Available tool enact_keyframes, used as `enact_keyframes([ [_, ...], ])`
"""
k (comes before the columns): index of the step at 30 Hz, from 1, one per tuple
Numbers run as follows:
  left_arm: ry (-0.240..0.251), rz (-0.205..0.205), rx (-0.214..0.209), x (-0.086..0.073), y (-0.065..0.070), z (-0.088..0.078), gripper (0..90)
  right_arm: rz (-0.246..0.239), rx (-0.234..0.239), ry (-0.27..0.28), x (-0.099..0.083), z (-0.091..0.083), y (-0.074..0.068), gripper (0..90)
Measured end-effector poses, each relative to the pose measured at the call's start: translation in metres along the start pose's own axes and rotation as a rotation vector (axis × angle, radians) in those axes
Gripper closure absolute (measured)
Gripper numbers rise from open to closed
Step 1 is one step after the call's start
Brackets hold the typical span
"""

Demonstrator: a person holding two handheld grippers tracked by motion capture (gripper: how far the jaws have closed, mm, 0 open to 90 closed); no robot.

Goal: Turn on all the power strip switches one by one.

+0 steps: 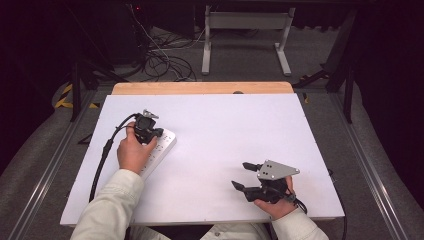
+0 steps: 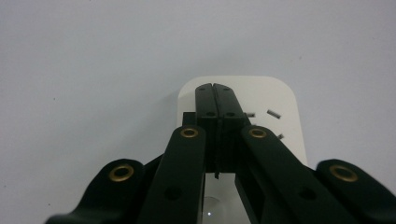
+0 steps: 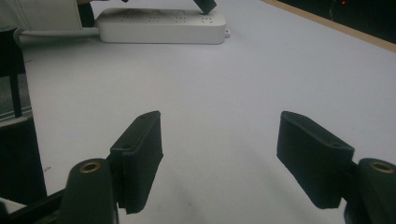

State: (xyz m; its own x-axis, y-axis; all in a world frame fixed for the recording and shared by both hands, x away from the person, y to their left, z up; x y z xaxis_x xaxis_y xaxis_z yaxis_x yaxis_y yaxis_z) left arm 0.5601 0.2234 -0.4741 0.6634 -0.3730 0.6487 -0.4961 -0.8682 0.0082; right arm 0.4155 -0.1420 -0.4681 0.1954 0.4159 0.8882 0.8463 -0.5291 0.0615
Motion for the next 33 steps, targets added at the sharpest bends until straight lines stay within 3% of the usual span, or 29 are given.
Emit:
enact_keyframes([
  [17,0.030,-0.046,-0.015,-0.003,-0.003,0.002,90.0,-0.008,0.000,0.006,0.001,-0.002,0.000,31.7],
  [21,0.017,-0.003,0.013,-0.001,0.002,-0.002,90.0,-0.007,-0.001,0.008,0.001,-0.002,0.000,31.6],
  [23,0.054,0.037,0.026,-0.002,0.000,-0.013,90.0,-0.003,-0.002,0.009,0.001,-0.002,0.000,31.6],
  [26,0.110,0.012,-0.033,0.000,-0.002,-0.029,90.0,-0.002,-0.007,0.011,0.001,-0.003,0.001,31.6],
  [32,0.178,0.062,-0.090,-0.002,0.009,-0.057,89.7,-0.001,-0.015,0.010,0.001,-0.003,0.002,31.3],
  [33,0.198,0.057,-0.116,-0.003,0.013,-0.062,85.8,-0.001,-0.017,0.013,0.001,-0.003,0.002,31.2],
])
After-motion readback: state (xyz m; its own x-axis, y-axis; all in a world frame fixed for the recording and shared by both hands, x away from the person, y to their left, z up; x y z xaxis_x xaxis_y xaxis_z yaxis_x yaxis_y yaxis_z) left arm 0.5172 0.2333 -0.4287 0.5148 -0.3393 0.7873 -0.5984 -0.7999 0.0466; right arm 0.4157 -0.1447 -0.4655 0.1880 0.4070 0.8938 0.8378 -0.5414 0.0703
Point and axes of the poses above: each handheld gripper's, and its own axes: z roughly forward along the jaws, x roughly out of its top, y roughly to its right, the point moved 3 cm from there along z, roughly forward along the jaws
